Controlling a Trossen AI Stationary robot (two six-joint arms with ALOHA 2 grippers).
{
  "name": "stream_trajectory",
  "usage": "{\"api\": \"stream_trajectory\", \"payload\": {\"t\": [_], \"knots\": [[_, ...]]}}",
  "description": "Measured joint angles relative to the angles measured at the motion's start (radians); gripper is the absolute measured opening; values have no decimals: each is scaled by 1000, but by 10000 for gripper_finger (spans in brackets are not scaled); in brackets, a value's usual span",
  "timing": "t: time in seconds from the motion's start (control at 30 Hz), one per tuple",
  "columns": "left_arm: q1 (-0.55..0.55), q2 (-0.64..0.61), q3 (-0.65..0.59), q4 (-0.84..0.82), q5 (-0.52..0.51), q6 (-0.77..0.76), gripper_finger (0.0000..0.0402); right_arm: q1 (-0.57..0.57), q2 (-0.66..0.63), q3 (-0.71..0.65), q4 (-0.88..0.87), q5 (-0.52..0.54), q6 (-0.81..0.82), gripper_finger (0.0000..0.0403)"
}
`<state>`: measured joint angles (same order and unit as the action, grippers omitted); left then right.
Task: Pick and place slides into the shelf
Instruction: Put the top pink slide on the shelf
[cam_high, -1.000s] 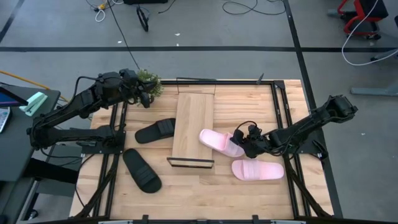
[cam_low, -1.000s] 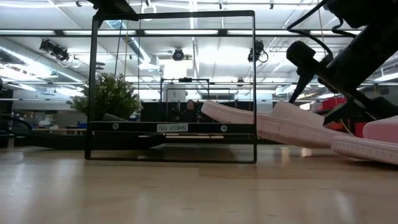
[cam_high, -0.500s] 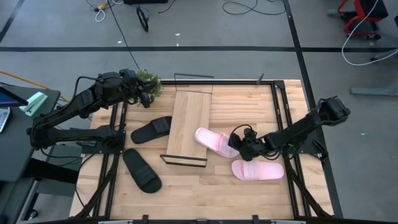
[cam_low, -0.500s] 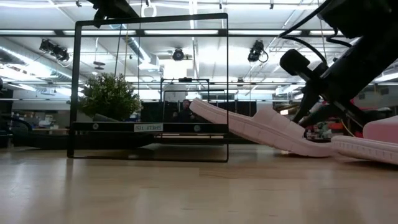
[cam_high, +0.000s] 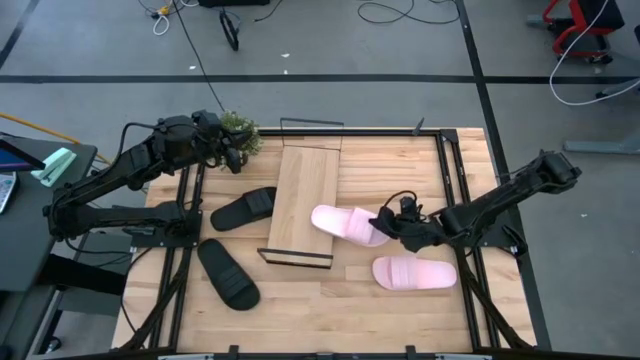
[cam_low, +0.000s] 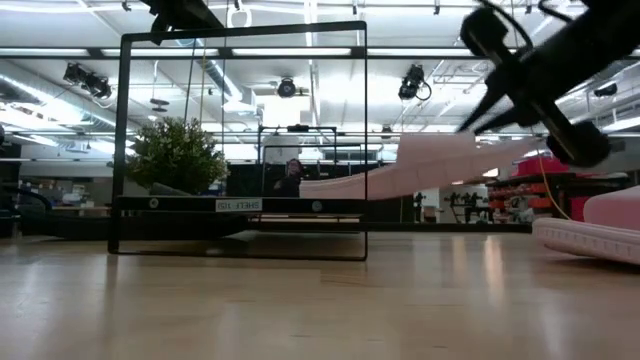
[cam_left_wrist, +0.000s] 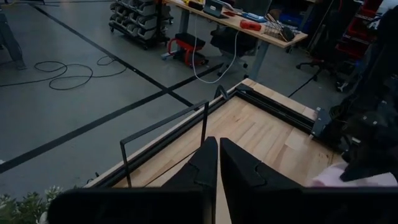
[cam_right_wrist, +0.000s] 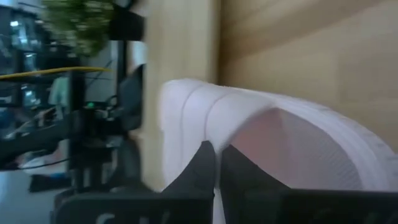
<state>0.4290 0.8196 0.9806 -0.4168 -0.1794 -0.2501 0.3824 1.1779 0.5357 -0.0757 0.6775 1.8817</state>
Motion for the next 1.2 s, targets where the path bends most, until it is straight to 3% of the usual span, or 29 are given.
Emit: {"api": "stream_trajectory", "payload": {"t": [0.27,0.4,0.53,0.97,1.2], "knots": [[0,0,0,0,0,0,12,-3,-66,78,-2,93,-90,7],[0,0,0,0,0,1,10,-16,-63,100,101,75,-156,7],[0,0,0,0,0,1,18,-47,-25,100,243,-2,-204,7],[0,0,0,0,0,1,10,-188,153,100,476,-374,-245,6],[0,0,0,0,0,0,22,-233,261,100,622,-475,-245,5]]}}
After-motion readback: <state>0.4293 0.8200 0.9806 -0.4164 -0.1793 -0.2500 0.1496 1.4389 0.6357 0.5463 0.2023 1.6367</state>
